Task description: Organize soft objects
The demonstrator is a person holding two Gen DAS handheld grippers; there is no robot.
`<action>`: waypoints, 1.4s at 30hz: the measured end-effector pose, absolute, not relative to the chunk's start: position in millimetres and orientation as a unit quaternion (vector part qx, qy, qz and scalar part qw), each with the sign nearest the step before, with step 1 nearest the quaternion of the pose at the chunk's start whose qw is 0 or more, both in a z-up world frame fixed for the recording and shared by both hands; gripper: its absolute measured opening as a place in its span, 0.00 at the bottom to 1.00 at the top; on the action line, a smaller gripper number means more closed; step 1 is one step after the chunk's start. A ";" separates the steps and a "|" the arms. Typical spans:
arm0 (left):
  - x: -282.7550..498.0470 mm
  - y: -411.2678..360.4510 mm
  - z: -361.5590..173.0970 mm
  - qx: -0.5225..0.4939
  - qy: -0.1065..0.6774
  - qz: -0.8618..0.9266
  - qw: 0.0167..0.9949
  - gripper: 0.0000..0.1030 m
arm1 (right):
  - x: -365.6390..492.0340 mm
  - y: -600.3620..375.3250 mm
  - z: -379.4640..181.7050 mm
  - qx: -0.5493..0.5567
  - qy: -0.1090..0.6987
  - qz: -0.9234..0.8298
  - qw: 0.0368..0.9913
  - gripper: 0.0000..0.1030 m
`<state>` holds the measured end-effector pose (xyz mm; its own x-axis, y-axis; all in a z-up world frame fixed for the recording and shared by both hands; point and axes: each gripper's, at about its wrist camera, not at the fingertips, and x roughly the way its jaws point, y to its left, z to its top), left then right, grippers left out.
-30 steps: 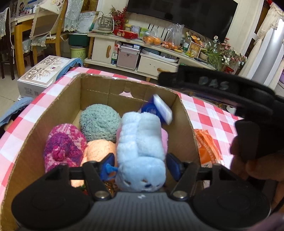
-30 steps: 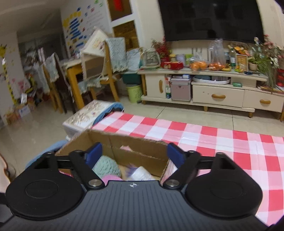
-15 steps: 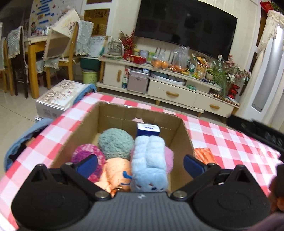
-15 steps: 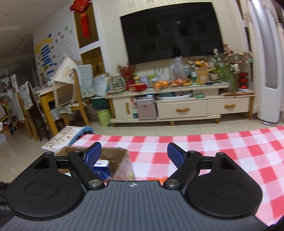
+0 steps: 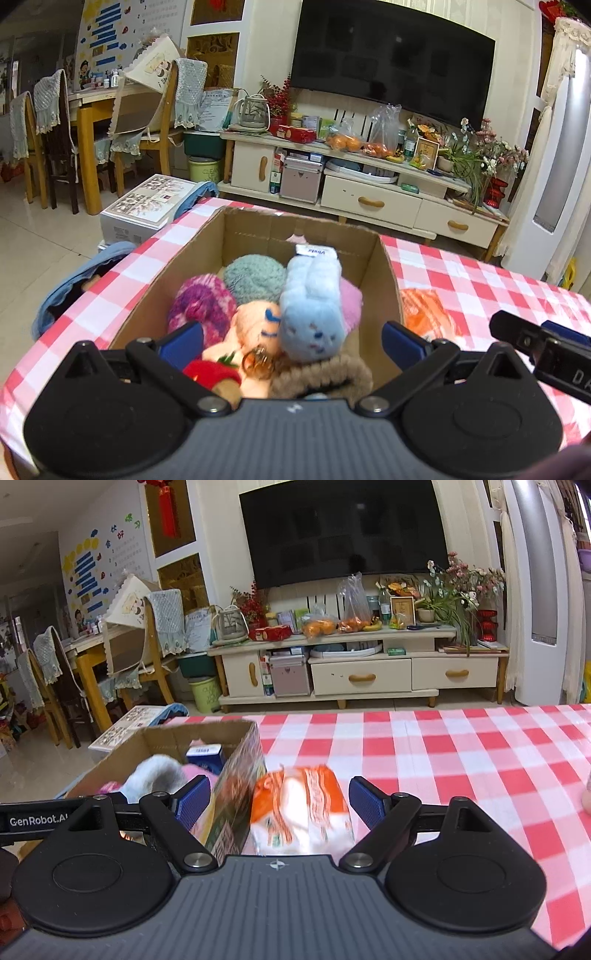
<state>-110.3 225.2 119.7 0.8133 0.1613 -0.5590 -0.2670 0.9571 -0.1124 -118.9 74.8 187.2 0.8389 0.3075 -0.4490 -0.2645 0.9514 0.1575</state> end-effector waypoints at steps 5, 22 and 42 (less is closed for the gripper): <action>-130.7 219.9 114.4 -0.087 0.284 0.107 0.949 0.99 | -142.3 73.8 181.9 0.036 0.246 0.148 0.957 1.00; -174.1 216.1 108.0 -0.090 0.270 0.099 0.954 0.99 | -192.9 77.7 168.3 0.023 0.250 0.133 0.959 1.00; -191.5 217.0 105.1 -0.074 0.254 0.106 0.958 0.99 | -211.6 88.5 159.9 0.003 0.250 0.137 0.959 1.00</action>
